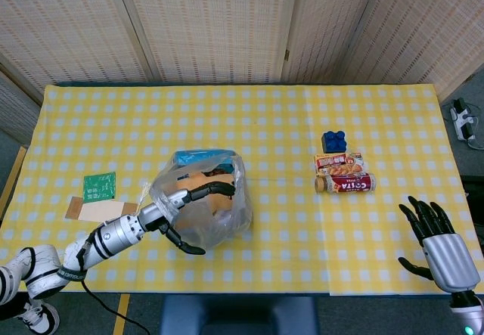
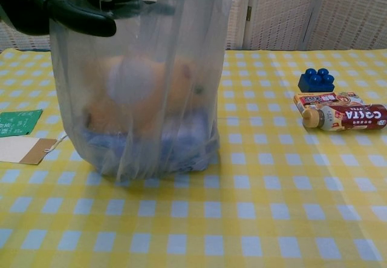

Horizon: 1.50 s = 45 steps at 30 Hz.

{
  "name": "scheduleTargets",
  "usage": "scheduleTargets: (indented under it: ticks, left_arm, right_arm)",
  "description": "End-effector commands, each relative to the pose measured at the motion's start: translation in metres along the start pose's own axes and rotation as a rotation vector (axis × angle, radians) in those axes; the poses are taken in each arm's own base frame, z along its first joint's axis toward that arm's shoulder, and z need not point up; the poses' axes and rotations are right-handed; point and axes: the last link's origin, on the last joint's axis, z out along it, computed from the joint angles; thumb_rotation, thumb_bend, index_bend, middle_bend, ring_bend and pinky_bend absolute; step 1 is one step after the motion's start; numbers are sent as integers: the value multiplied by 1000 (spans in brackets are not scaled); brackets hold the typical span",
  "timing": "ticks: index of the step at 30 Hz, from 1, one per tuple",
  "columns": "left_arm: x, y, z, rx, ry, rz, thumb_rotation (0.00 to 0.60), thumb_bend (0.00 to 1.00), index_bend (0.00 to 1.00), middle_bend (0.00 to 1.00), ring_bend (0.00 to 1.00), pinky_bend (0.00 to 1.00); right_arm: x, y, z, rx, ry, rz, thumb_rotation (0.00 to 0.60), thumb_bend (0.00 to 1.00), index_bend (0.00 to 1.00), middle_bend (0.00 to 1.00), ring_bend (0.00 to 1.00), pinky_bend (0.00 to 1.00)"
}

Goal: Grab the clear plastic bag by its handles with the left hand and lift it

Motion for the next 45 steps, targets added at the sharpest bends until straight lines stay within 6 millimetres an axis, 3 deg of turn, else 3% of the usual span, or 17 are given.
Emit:
scheduleTargets:
  ticks: [1,16,33,40,45]
  left_arm:
    - [2,4,8,-5,-14,-20,600,107,162,118,9,13]
    - [-3,23,35,-9,-90,-18,600,107,158,118,23,34]
    - [-8,43,58,-36,-130,-141,600,111,147,118,21,47]
    - [-17,46,61,-24,-170,-275,600,115,142,118,42,172]
    - [-22,56,62,-35,-159,-437,600,117,160,146,138,300]
  right_arm:
    - [1,1,0,-2,2,1,600,52,0,0,0,0]
    - [1,2,0,-7,6,1,600,52,0,0,0,0]
    - [4,5,1,-9,15,8,600,52,0,0,0,0]
    - [5,5,0,-8,20,10,600,53,0,0,0,0]
    - [6,6,0,-8,23,12,600,52,0,0,0,0]
